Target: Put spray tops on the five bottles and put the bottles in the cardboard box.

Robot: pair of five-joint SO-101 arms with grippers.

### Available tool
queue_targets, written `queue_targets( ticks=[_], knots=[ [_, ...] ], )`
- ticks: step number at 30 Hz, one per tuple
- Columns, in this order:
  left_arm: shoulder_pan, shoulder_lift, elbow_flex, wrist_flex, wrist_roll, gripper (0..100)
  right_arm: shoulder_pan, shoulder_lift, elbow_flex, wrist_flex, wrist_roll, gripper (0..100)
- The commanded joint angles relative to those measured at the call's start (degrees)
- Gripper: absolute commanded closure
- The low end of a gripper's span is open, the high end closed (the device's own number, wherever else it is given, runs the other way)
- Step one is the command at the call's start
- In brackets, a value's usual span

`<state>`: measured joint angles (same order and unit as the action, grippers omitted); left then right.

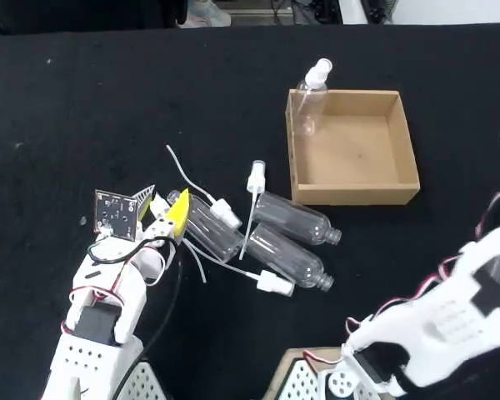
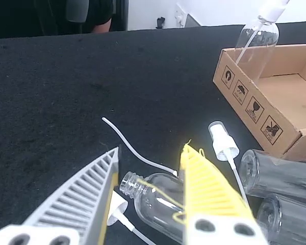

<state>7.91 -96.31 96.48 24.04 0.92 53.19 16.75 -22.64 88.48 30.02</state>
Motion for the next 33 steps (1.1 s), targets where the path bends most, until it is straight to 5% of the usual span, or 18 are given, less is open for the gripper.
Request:
queue_targets(
  ticks=[1,15,26,33],
  knots=[
    [0.57,-0.62,1.27,0.00,-0.62,81,-1.23,-12.18,17.89,-17.14,-2.90,98.8],
    [0.57,-0.62,1.27,0.09,-0.62,81,-5.63,-37.23,80.75,-98.37,-11.52,98.7],
    [0.57,-0.62,1.27,0.09,-0.62,81,-8.70,-37.14,84.97,-102.15,-12.31,98.7],
    [0.57,-0.62,1.27,0.09,-0.62,81,-6.51,-37.14,88.92,-112.09,-23.74,98.8]
  ],
)
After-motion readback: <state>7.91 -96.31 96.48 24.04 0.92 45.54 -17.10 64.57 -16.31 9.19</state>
